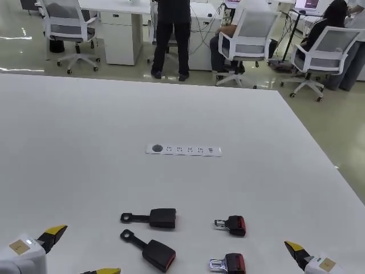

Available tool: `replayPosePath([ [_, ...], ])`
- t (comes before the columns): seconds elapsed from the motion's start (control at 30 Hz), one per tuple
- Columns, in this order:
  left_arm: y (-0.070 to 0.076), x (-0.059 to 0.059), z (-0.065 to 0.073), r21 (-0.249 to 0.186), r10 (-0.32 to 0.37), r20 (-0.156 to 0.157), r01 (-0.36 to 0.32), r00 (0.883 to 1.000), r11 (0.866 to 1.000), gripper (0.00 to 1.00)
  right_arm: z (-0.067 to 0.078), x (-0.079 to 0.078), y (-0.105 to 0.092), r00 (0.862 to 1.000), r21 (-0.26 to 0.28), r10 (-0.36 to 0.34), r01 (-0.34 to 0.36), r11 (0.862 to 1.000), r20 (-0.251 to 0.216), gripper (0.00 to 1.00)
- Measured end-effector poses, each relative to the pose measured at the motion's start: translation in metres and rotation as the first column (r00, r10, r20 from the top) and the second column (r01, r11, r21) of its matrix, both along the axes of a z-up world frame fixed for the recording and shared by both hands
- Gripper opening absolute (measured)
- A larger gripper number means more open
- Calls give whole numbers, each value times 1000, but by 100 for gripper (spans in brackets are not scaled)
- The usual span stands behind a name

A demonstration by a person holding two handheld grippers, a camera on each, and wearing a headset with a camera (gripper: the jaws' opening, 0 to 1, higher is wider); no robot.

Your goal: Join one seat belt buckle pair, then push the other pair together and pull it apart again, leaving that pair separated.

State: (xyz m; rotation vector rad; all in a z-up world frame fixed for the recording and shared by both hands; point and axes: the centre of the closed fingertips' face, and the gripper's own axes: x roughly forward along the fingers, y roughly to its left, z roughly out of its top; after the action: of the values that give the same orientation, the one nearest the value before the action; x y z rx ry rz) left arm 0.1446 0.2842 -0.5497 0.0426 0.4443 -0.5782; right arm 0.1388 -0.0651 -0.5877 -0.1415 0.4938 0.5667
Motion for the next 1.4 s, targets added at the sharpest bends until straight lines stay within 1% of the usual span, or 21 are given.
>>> replayPosePath([
  [0.1,-1,0,-3,3,-6,-5,6,1000,1000,100,-2,-2,0,1000,-3,3,-3,1000,-10,100],
  [0.3,-12,1,-6,19,-38,-14,38,999,999,100,-5,-4,2,1000,-4,11,-11,1000,-27,99],
  [0.43,-22,2,-9,44,-92,-15,93,996,995,98,-8,-4,4,999,1,23,-23,1000,-38,99],
  [0.6,-31,6,-19,94,-172,-39,175,984,980,98,-14,-1,9,997,-1,59,-59,998,-52,96],
  [0.67,-40,7,-22,107,-215,-55,219,975,970,98,-14,3,12,996,3,75,-75,997,-51,96],
  [0.77,-52,12,-24,99,-258,-71,264,964,959,95,-18,7,16,993,2,99,-99,995,-63,96],
  [0.8,-56,11,-25,95,-302,-69,308,951,947,94,-21,9,17,992,7,105,-105,994,-68,95],
  [0.83,-58,12,-26,120,-327,-55,331,944,936,92,-24,11,17,991,9,111,-111,994,-71,96],
  [0.87,-59,14,-28,152,-345,-52,348,937,925,92,-26,11,19,990,9,122,-122,993,-74,96],
  [0.9,-63,14,-32,166,-373,-66,379,925,910,91,-28,11,22,986,7,147,-147,989,-81,95],
  [0.97,-73,18,-31,149,-388,-73,394,919,907,89,-35,13,25,982,9,159,-159,987,-99,94],
  [1.0,-75,19,-33,153,-396,-79,404,915,902,89,-37,13,26,980,6,170,-171,985,-102,95],
  [1.1,-83,19,-39,181,-462,-90,471,882,863,88,-40,15,28,974,4,193,-194,981,-121,94],
  [1.13,-85,19,-41,183,-472,-98,482,876,857,87,-42,14,29,968,-3,216,-218,976,-130,94],
  [1.17,-86,20,-46,197,-483,-117,497,868,845,86,-43,12,30,961,-17,236,-241,970,-143,93],
  [1.2,-87,20,-48,208,-503,-126,518,855,829,83,-45,11,31,956,-25,248,-255,967,-155,92],
  [1.23,-92,21,-48,215,-536,-113,547,836,809,78,-49,11,32,950,-23,264,-272,962,-166,91],
  [1.27,-94,21,-50,220,-553,-117,565,825,795,73,-50,11,33,945,-18,279,-286,958,-171,90],
  [1.3,-95,20,-56,251,-594,-143,610,792,752,74,-54,12,34,940,-12,294,-301,954,-176,89],
  [1.37,-99,22,-63,256,-616,-166,637,770,727,76,-56,13,37,929,-2,315,-321,947,-193,89],
  [1.4,-104,24,-66,251,-638,-165,658,752,710,75,-57,13,38,925,17,322,-326,945,-201,86],
])
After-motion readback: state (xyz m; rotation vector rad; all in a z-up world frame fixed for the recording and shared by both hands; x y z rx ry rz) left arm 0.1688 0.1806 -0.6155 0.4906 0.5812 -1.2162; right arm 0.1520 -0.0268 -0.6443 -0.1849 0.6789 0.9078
